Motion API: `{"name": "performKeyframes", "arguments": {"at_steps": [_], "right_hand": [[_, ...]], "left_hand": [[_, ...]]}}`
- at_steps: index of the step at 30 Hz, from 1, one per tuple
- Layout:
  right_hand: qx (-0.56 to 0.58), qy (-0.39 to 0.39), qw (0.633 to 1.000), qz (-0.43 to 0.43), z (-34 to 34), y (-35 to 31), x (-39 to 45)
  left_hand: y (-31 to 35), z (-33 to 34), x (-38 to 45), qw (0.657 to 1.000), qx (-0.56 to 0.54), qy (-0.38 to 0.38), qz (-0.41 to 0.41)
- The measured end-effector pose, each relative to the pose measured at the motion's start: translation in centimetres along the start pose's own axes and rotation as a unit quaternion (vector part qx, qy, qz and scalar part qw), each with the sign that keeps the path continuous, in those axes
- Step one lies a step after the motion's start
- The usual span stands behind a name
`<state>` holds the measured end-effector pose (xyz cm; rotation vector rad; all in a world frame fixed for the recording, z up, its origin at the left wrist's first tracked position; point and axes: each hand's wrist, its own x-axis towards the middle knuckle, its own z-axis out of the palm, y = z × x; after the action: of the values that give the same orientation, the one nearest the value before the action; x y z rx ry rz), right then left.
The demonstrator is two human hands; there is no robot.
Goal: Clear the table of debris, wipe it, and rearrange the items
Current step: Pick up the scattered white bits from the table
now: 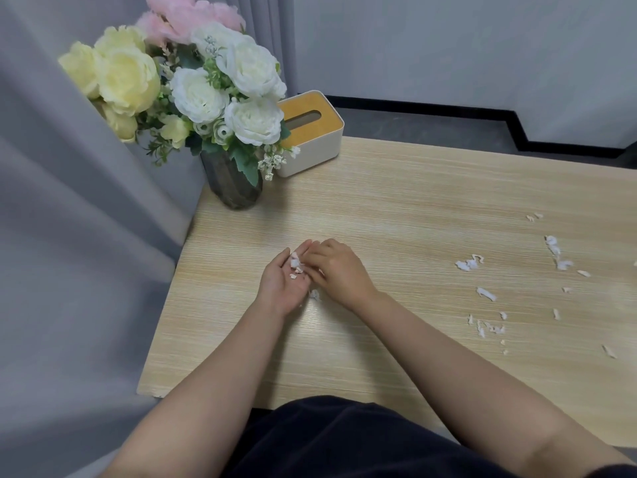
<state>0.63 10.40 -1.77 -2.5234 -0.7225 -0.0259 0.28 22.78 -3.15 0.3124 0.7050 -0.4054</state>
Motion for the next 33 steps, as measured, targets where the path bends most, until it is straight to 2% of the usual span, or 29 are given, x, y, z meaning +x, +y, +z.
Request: {"name": "performKeyframes", "arguments": {"at_steps": [4,10,17,24,29,33], "right_hand": [[0.014,-0.023,0.999,-0.025,-0.3,-0.1,-0.7],[0.081,0.006,0.997,-0.01,-1.2,0.3,-1.5],[0.117,0.043,0.991,0.056,-2.0,1.7,-2.7],[0.067,-0.13,0.98,0.132,0.7,3.3,-4.5],[0.067,-0.176,0.971,0.15,3.5,2.1,-3.9],[0.052,-0.17,0.968,0.176,5.1,1.4,-3.7]], "left_hand": [[0.0,0.1,-0.5,1.0,0.009,-0.007,-0.006],[-1.0,0.0,-0.8,1.0,-0.009,-0.014,0.007],[-1.6,-0.1,-2.3,0.997,-0.029,0.017,0.073],[-0.8,-4.1,-3.9,0.991,-0.041,0.067,0.112],[0.3,-6.1,-4.5,0.987,-0.04,0.091,0.124],[1.4,-7.1,-5.2,0.988,-0.036,0.09,0.121]]}}
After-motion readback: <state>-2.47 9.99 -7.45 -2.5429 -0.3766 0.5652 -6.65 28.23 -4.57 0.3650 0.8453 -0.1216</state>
